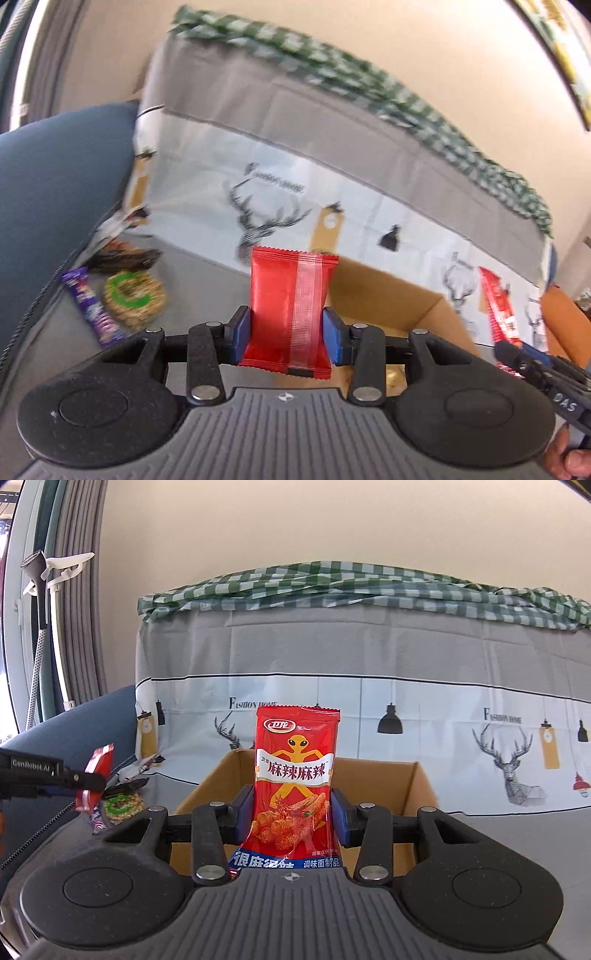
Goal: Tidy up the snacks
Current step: 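Lift and carry the red bag and red wrapper over the box with both tools, then open both tools to drop the red bag and red wrapper into the box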
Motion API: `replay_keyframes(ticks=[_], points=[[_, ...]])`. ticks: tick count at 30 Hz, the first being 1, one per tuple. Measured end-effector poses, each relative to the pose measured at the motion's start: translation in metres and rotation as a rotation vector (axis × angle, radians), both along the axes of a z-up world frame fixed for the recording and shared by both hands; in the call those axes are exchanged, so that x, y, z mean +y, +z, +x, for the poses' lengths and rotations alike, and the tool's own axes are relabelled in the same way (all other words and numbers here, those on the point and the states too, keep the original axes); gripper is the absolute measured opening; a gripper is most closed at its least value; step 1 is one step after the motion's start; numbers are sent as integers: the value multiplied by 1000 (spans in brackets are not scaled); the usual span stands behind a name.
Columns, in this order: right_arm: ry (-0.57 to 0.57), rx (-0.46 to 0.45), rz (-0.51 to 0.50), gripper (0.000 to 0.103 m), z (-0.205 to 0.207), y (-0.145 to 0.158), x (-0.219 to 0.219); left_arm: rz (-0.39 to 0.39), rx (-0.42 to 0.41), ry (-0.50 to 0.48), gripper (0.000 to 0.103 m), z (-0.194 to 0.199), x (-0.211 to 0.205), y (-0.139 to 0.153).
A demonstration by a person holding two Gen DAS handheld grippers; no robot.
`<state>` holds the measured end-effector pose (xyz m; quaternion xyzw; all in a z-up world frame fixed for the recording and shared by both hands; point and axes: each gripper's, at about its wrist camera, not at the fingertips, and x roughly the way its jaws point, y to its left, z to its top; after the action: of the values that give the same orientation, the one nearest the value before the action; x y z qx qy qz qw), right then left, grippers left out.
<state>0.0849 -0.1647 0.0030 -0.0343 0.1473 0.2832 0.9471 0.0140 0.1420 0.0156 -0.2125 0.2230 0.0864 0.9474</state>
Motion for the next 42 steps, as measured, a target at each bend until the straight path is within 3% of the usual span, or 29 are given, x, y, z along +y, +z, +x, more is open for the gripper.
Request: replay_keyframes(ticks=[7, 14, 29, 42], points=[[-18, -11, -24, 45, 2, -3, -9, 87, -87, -135, 45, 12, -48, 7], [-30, -6, -23, 45, 4, -6, -11, 208, -108, -250, 45, 18, -94, 6], [-38, 12, -13, 45, 9, -6, -10, 146, -104, -276, 46, 21, -103, 2], [-46, 28, -15, 45, 15, -8, -13, 160, -94, -320, 46, 30, -123, -3]])
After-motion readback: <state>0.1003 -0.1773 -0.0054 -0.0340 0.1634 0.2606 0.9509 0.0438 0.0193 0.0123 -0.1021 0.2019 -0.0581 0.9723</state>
